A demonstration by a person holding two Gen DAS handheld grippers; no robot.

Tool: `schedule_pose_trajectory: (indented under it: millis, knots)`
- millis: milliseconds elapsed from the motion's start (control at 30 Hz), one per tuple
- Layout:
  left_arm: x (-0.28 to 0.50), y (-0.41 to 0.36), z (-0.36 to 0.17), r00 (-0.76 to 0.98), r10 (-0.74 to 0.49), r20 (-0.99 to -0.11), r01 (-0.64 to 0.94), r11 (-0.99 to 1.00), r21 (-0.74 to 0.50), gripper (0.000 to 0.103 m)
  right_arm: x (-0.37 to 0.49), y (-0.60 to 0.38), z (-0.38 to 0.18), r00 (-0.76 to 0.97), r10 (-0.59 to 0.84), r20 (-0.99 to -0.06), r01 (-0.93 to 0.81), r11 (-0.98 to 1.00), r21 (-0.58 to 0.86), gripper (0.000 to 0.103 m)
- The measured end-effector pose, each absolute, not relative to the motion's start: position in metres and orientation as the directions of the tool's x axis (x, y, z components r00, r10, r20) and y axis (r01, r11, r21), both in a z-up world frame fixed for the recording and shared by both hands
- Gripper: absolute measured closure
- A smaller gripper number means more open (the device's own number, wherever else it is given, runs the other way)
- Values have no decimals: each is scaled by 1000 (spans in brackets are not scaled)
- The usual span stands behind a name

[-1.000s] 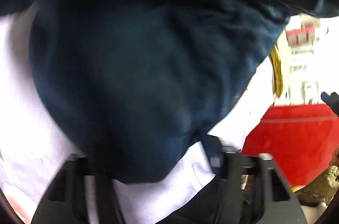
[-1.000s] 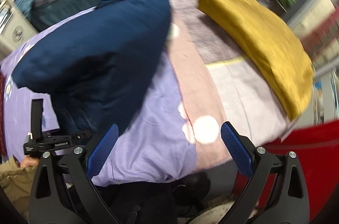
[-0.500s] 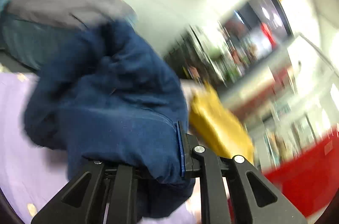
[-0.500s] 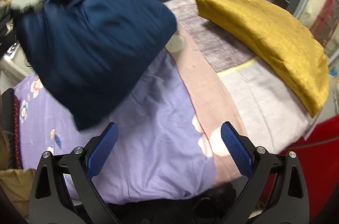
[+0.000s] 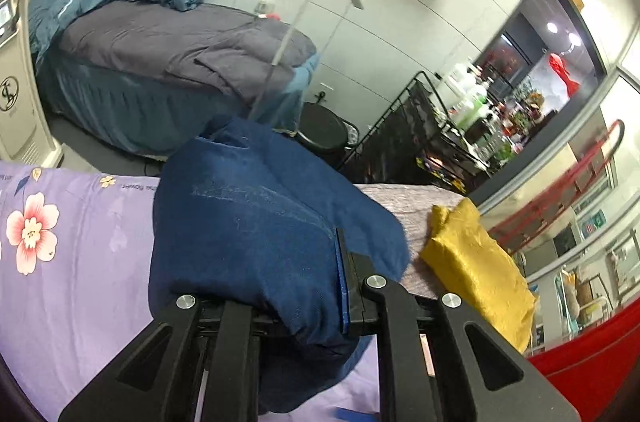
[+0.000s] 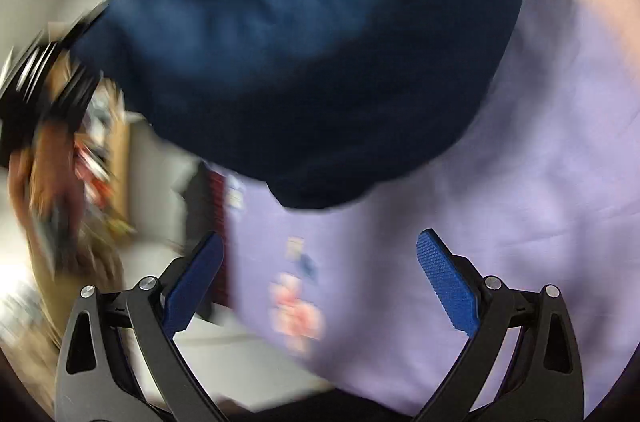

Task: Fold large clothes

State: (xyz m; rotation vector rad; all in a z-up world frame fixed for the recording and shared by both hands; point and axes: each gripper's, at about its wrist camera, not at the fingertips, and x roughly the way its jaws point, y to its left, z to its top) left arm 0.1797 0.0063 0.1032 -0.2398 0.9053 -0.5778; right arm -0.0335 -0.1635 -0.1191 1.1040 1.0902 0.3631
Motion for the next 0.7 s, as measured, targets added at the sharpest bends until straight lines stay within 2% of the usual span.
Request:
schedule_pose_trajectory:
  millis: [100, 167, 233, 300, 333, 400, 433, 467, 567, 667, 700]
  knots:
    - [179, 0, 107, 470, -570, -674, 382, 820, -426, 89, -25, -162, -176, 550, 759, -348, 361, 160, 919, 7]
    - [169, -7, 106, 476, -552, -685, 392, 830, -397, 89, -27, -162, -205, 650, 728, -220, 383, -63, 922, 7]
    - [166, -5, 102, 471, -549, -691, 376, 833, -405, 89, -23, -158, -221, 705, 691, -158, 381, -182, 907, 7]
    - [166, 1, 100, 474, -547, -690, 353, 836, -421, 89, -18, -154, -227, 727, 673, -136, 361, -206, 910, 10]
    - [167, 3, 100, 475, -545, -691, 348, 838, -421, 89, -16, -152, -228, 749, 654, -110, 339, -235, 911, 15]
    - [168, 10, 99, 476, -540, -694, 335, 841, -425, 89, -13, -151, -226, 770, 635, -60, 307, -287, 907, 54]
    - [170, 13, 100, 477, -541, -693, 332, 841, -428, 89, -11, -156, -220, 762, 644, -74, 314, -266, 911, 68]
    - [169, 18, 100, 477, -543, -691, 329, 840, -432, 89, -10, -161, -214, 757, 649, -78, 305, -245, 920, 91]
    - [163, 27, 99, 477, -549, -686, 331, 836, -438, 89, -13, -189, -171, 748, 653, -119, 259, -122, 958, 95]
    - [149, 34, 106, 492, -545, -679, 357, 837, -414, 89, -18, -213, -89, 730, 631, -263, 161, 215, 963, 96]
    - [143, 38, 110, 494, -554, -671, 369, 832, -415, 89, -24, -218, -70, 751, 613, -244, 117, 241, 963, 96]
